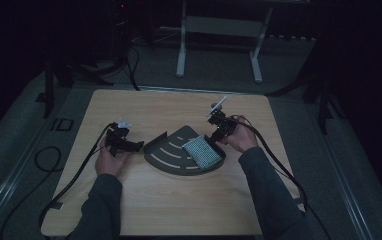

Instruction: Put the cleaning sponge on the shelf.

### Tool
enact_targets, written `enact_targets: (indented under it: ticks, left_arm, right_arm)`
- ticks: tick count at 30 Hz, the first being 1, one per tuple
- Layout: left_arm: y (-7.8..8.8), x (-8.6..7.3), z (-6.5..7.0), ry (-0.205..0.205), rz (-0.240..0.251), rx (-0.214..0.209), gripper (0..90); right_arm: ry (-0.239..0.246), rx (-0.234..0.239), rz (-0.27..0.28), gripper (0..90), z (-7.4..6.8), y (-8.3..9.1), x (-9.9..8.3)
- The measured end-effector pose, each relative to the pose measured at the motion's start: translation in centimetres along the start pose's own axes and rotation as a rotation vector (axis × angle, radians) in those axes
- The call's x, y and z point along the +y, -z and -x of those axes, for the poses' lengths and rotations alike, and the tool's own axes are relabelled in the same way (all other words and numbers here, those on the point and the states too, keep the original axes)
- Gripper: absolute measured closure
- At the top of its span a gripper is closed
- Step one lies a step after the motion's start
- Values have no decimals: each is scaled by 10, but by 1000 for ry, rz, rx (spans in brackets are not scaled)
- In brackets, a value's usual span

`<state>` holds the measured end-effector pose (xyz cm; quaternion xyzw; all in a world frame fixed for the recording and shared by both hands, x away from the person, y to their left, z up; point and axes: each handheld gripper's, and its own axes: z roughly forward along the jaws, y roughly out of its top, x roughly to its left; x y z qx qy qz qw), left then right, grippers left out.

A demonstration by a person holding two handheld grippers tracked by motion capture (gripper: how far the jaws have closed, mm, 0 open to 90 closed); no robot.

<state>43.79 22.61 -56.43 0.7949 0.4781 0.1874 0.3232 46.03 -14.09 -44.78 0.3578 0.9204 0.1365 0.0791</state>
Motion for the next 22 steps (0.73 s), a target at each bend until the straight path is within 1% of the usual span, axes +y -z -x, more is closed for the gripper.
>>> enact_targets:
  ticks: [2,4,5,6,7,9,12,17,22]
  left_arm:
    - [0,0,0,1,1,0,31]
    - [0,0,0,1,1,0,31]
    - [0,0,0,1,1,0,31]
    - [0,0,0,2,1,0,31]
    - [0,0,0,1,1,0,31]
    - [0,0,0,2,1,0,31]
    - [0,0,0,2,1,0,31]
    - [0,0,0,3,2,-1,31]
    - [0,0,0,5,3,0,31]
  right_arm:
    - [-11,-5,25,541,3,4,-6]
    - [-23,5,49,495,6,7,-12]
    - [-31,-8,54,462,8,9,-15]
    - [-34,-31,55,442,10,11,-17]
    - [-39,-44,61,432,12,13,-20]
    - [-67,-41,82,416,17,18,-26]
    - [-90,-57,102,379,21,24,-35]
    - [-123,-72,139,305,23,28,-49]
    - [-166,-81,191,261,23,30,-65]
